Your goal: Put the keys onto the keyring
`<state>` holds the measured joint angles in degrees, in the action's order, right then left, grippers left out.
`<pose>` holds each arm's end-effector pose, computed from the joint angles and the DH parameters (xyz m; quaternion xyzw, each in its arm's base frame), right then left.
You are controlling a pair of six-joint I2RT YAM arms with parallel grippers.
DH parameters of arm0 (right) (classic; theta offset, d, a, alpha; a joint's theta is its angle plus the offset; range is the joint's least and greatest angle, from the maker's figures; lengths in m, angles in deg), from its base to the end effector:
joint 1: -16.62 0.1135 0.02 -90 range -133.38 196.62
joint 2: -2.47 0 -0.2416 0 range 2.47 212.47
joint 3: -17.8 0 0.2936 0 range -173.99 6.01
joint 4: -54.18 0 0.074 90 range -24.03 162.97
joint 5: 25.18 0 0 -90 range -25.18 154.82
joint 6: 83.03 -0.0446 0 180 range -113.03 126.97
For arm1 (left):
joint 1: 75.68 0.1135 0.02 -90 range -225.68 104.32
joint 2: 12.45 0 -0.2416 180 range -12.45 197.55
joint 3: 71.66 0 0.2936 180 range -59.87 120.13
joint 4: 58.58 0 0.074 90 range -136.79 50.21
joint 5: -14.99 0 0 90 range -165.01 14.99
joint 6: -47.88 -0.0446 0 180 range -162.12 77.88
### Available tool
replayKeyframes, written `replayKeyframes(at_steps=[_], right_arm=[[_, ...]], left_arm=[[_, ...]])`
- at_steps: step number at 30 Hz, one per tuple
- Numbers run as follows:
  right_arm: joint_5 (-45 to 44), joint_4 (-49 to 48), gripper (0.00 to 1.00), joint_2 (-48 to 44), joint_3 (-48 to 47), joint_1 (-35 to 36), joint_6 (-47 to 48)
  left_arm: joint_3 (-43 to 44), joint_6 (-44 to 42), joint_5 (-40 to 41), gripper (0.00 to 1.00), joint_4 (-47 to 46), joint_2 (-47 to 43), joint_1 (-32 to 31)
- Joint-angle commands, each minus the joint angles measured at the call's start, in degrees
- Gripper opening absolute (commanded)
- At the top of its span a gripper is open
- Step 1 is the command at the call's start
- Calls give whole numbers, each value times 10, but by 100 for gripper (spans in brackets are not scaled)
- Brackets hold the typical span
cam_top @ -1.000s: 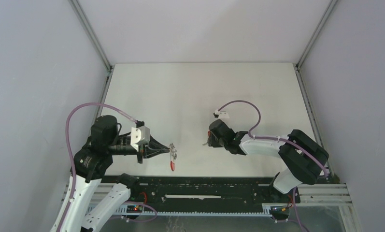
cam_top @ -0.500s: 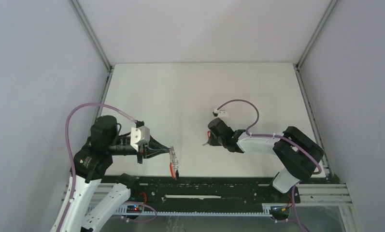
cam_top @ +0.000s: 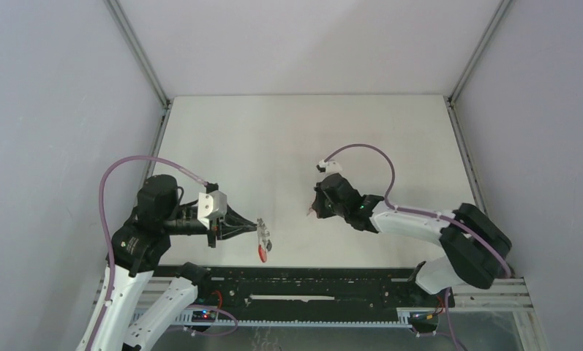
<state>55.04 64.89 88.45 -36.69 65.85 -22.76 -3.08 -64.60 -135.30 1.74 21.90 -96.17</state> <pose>0.2283 0.2532 0.1219 -0.1202 0.9036 0.1965 0.3611 0.1266 -0.0886 0.3727 0.5160 0.5854 -0.4181 0.4650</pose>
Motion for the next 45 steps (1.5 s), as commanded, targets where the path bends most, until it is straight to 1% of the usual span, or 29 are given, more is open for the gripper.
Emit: replayKeyframes(at_steps=[1,4,6,8,10,12,16,18,20,23,27,30,34,39,45], right_arm=[[58,0,0,-116,-4,22,127],[86,-10,0,-238,39,57,196],[75,34,0,-299,45,66,206],[61,76,0,-345,46,63,205],[70,97,0,-380,43,63,216],[108,115,0,-410,34,69,229],[172,134,0,-454,19,103,272],[196,137,0,-470,18,109,281],[220,137,0,-471,16,110,283],[230,164,0,-448,-6,119,295],[222,190,0,-411,-65,155,367],[221,209,0,-398,-110,175,449],[264,204,0,-392,-143,181,526],[287,225,0,-365,-181,197,598],[290,270,0,-348,-212,208,658]], left_arm=[[12,14,-12,0,-21,-1,3],[22,50,-8,0,-19,18,3],[25,38,-23,0,-14,28,3],[20,34,-24,0,-28,29,3],[11,42,-19,0,-51,30,2],[6,37,-18,0,-55,30,2],[12,22,-22,0,-33,36,2],[20,14,-28,0,-19,42,-1],[27,7,-29,0,-11,48,-8],[27,-3,-36,0,-11,52,-24],[31,-26,-47,0,-10,51,-62],[29,-43,-46,0,-11,38,-91],[36,-81,-28,0,-11,29,-136],[53,-159,-16,0,-10,57,-166],[95,-296,3,0,31,123,-201]])
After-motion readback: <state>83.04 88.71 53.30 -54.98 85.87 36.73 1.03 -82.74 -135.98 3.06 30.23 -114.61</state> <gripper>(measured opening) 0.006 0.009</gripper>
